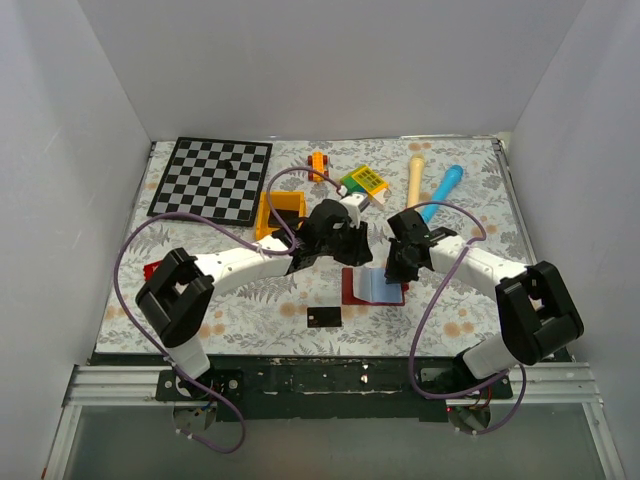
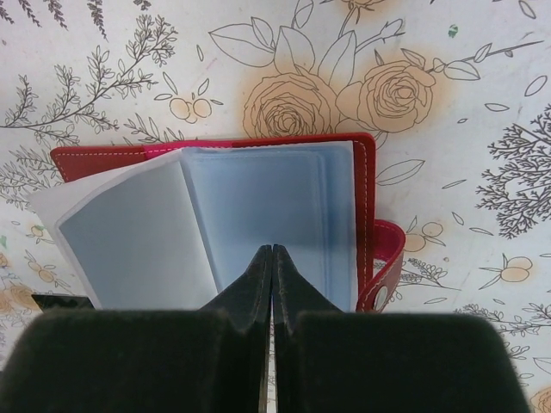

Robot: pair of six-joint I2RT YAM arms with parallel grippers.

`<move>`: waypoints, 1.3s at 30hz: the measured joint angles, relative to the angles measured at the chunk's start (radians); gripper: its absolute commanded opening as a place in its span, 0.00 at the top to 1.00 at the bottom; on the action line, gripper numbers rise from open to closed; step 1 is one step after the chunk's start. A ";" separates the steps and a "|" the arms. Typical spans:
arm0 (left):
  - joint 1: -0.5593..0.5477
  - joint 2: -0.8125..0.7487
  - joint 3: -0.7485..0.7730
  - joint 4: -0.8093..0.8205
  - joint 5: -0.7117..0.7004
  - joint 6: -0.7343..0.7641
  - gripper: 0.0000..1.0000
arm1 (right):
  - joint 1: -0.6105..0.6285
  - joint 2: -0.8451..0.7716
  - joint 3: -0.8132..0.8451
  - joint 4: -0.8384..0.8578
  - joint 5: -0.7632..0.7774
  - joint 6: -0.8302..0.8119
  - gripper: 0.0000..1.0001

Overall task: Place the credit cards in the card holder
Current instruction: Open the card holder at the center of the board.

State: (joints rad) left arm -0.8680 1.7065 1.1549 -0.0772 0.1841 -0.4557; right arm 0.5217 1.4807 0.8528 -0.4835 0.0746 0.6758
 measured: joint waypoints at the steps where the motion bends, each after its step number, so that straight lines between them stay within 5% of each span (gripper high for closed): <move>1: -0.003 0.004 0.000 0.003 0.003 -0.001 0.80 | -0.002 0.001 0.000 0.000 -0.003 0.001 0.99; 21: -0.070 0.105 -0.069 0.108 0.062 -0.063 0.90 | -0.032 0.033 0.000 0.008 -0.055 0.006 0.99; 39: -0.041 0.113 -0.160 0.108 -0.034 -0.080 0.93 | -0.032 0.033 -0.018 0.011 -0.059 0.002 0.99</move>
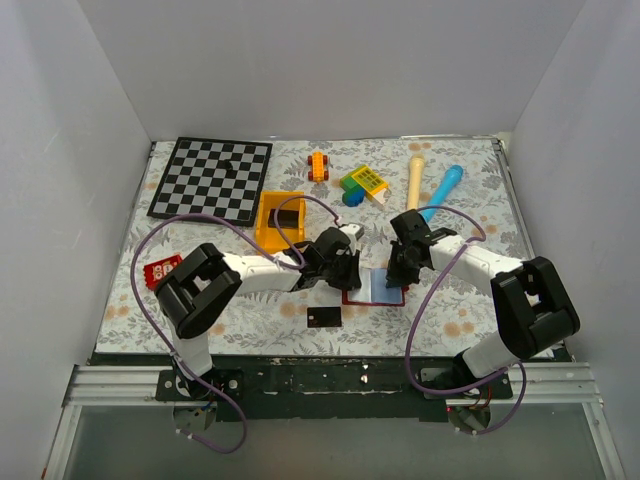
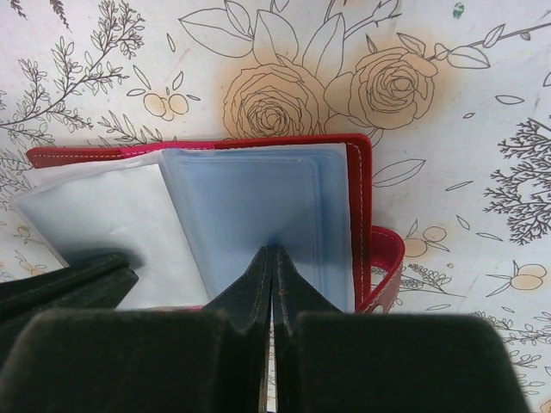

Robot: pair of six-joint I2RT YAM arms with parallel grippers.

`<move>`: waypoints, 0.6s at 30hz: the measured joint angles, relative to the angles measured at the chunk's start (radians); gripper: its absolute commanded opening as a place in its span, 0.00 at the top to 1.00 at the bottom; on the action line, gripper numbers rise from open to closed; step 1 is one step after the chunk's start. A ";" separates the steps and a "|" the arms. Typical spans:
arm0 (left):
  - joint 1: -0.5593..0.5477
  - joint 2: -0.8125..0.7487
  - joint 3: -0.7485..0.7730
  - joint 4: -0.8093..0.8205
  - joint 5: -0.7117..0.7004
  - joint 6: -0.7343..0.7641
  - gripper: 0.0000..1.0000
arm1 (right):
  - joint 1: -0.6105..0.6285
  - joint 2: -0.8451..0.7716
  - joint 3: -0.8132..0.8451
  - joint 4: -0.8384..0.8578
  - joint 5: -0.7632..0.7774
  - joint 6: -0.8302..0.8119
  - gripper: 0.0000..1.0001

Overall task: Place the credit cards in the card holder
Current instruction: Open the card holder at the center of the board.

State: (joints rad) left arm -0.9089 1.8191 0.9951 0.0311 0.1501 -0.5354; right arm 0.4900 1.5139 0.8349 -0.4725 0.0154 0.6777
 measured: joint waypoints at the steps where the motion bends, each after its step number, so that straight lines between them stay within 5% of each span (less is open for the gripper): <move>1: 0.005 0.001 -0.001 0.000 -0.005 0.000 0.93 | 0.000 0.000 0.000 0.000 0.000 0.000 0.99; 18: 0.036 0.006 -0.074 0.108 -0.023 -0.022 0.96 | -0.005 0.000 0.000 -0.008 0.014 0.000 0.99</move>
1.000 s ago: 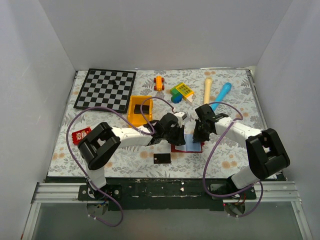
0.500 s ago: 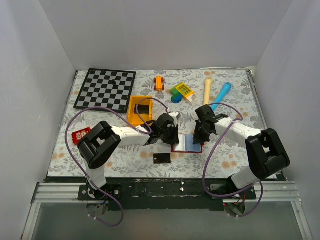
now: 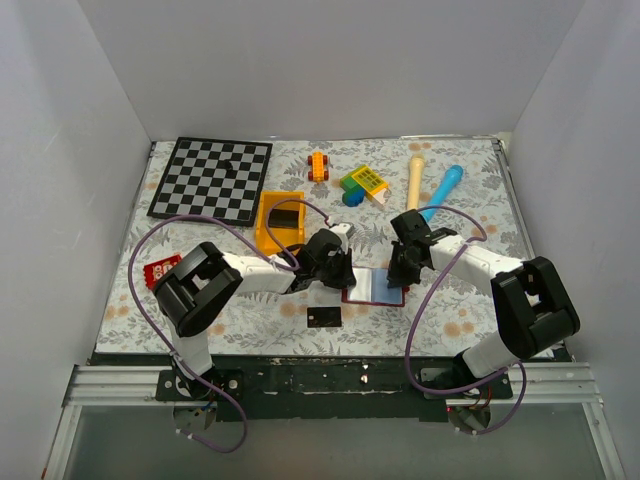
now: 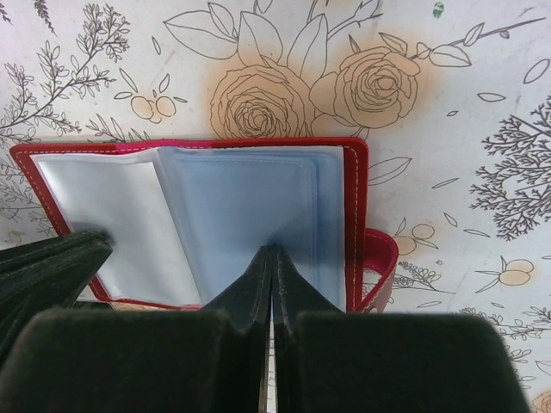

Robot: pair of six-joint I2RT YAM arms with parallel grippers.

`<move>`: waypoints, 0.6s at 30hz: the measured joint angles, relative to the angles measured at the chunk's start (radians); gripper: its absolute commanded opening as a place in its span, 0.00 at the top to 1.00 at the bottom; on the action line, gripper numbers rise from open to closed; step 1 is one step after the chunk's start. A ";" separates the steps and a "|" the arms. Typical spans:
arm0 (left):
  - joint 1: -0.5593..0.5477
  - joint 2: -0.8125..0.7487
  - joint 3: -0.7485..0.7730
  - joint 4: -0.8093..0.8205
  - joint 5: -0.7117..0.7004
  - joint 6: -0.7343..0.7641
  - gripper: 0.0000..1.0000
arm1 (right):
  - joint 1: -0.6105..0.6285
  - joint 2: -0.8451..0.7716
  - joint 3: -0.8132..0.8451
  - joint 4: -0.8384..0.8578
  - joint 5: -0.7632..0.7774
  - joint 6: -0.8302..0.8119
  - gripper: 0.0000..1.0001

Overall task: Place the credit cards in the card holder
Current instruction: Open the card holder at the center of the board.

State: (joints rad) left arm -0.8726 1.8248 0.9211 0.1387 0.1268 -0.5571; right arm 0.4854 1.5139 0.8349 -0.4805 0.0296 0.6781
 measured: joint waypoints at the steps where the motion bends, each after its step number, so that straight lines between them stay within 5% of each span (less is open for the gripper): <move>1: 0.000 0.000 -0.005 0.010 0.000 -0.002 0.96 | 0.000 0.000 0.000 -0.002 0.003 0.000 0.99; 18: 0.000 -0.016 -0.054 0.074 -0.016 -0.006 0.97 | -0.001 0.011 0.019 -0.046 0.039 0.008 0.99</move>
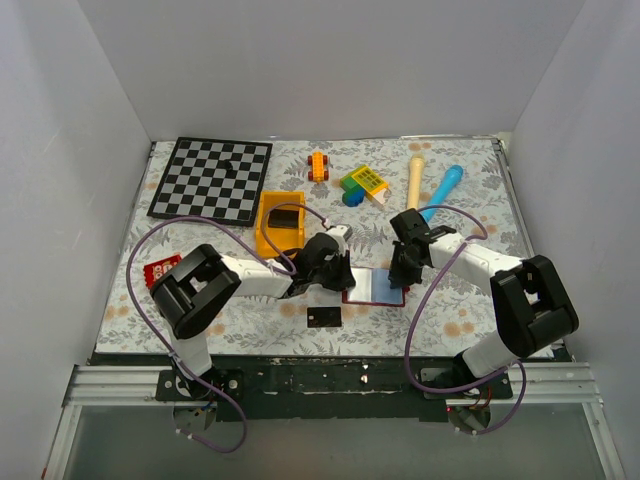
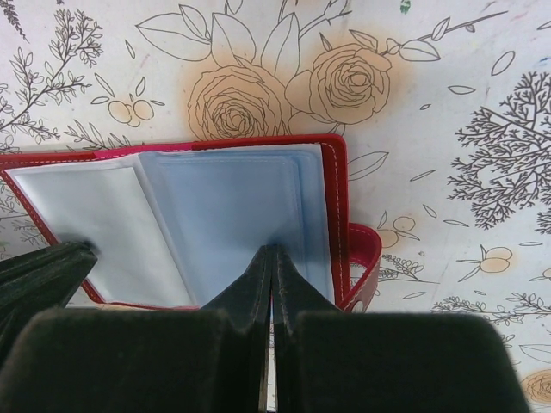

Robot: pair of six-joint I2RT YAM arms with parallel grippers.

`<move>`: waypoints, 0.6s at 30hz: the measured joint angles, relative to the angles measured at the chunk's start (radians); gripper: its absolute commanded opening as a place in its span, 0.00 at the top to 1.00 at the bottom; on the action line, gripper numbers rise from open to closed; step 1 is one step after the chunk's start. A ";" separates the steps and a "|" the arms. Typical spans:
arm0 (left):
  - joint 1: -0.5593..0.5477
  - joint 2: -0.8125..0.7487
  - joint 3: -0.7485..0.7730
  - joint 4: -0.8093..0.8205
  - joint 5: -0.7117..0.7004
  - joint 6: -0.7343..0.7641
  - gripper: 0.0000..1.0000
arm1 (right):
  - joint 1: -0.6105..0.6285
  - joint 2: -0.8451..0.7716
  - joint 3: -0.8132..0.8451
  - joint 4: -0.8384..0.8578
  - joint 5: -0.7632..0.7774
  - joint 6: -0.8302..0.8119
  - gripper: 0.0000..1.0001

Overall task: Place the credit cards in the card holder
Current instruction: Open the card holder at the center of the board.

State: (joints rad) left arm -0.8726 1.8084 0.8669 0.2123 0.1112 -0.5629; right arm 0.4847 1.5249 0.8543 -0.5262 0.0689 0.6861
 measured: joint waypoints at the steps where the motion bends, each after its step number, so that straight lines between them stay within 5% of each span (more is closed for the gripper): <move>1: 0.000 -0.003 -0.005 0.004 0.000 -0.002 0.97 | 0.000 0.000 0.000 0.000 0.001 0.000 0.99; 18: 0.014 -0.028 -0.037 -0.010 -0.015 -0.002 0.97 | 0.000 -0.001 0.001 -0.003 0.006 0.010 0.99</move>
State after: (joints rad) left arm -0.8585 1.7802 0.8295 0.2020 0.0963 -0.5644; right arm 0.4843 1.5238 0.8551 -0.5297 0.0753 0.6964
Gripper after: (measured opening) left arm 0.036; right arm 0.023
